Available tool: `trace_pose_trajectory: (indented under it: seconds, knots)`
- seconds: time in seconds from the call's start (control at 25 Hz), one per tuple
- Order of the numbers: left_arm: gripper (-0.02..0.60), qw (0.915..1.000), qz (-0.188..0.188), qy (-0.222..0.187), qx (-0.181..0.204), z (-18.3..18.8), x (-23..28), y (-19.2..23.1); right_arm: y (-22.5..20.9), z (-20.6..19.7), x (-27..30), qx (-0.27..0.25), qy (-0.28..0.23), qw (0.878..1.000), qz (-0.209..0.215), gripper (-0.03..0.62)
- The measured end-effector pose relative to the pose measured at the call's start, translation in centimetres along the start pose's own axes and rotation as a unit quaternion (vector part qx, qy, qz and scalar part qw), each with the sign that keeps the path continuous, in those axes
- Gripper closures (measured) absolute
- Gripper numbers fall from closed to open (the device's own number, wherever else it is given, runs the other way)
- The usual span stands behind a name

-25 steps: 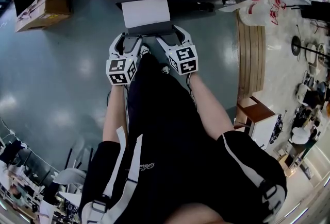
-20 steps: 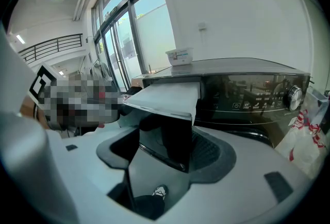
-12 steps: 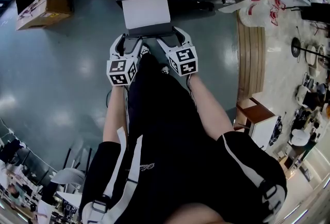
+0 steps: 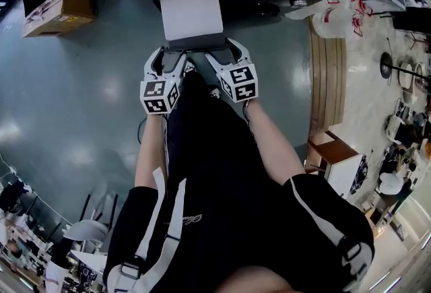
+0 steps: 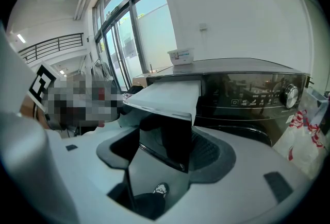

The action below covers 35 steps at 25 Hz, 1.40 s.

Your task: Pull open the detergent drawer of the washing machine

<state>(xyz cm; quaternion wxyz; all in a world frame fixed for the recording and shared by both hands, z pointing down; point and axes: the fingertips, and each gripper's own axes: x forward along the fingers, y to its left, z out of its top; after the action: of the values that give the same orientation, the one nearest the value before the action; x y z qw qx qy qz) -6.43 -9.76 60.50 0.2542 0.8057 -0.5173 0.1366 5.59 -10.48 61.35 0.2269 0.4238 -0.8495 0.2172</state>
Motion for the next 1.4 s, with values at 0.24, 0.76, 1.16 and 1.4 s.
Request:
trace_pose_trajectory:
  seconds: [0.24,0.76,1.16,1.4]
  knots:
    - [0.298,1.0,0.003,-0.002,0.0,-0.3,-0.8,-0.2,0.6,-0.4,-0.5,-0.002,0.0,1.0,0.001,0.287]
    - [0.298,0.9997,0.006,-0.019,0.016,-1.4,-1.2,-0.8,0.6,-1.6,-1.0,-0.006,-0.015,1.0,0.009,0.287]
    - [0.278,0.9988,-0.03,-0.009,0.038,-2.3,0.1,-0.5,0.4,-2.3,0.1,-0.012,-0.035,0.999,0.027,0.266]
    - [0.272,0.9991,-0.018,0.003,0.038,-3.0,0.7,-0.6,0.1,-2.6,0.5,-0.012,-0.034,0.999,0.036,0.261]
